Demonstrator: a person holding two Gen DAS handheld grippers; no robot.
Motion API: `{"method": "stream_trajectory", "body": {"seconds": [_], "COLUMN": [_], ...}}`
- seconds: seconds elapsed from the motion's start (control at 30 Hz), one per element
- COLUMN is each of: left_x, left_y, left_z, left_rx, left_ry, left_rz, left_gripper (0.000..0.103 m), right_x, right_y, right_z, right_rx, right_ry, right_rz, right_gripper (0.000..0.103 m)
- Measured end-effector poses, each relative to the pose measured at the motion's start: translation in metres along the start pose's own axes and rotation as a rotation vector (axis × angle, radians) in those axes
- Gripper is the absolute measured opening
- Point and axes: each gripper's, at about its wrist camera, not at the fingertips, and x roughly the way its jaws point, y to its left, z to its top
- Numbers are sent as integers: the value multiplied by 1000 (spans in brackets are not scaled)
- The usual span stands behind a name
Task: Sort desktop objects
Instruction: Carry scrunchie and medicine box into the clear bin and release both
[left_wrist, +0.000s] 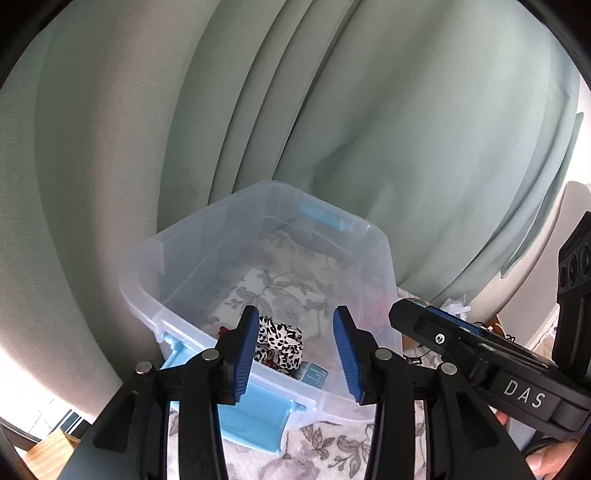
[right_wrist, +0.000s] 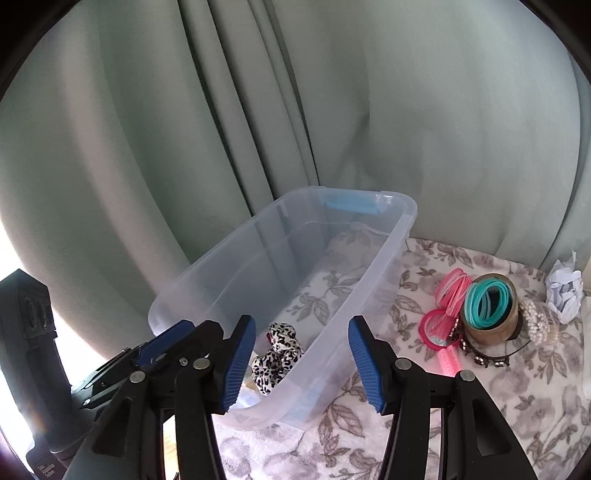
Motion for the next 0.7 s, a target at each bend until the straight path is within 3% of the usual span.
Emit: {"method": "stream_trajectory", "body": {"seconds": [0.13,0.53,0.7], "left_x": [-8,-19,-19], "left_y": [1,12,17], "left_z": [-1,0,2], "left_rx": [-3,-27,-34], "left_ry": [-9,-17,-14], "left_rz": [15,59,62], "left_gripper": [45,68,69], "right_x": [-6,-2,-2], "right_y": [6,9,11], "right_z": [-3,-4,-5], "right_rx": [-13,-22,-23], "right_ry": [-1,0,2], "right_rz": [5,10,9], "right_gripper": [57,57,59]}}
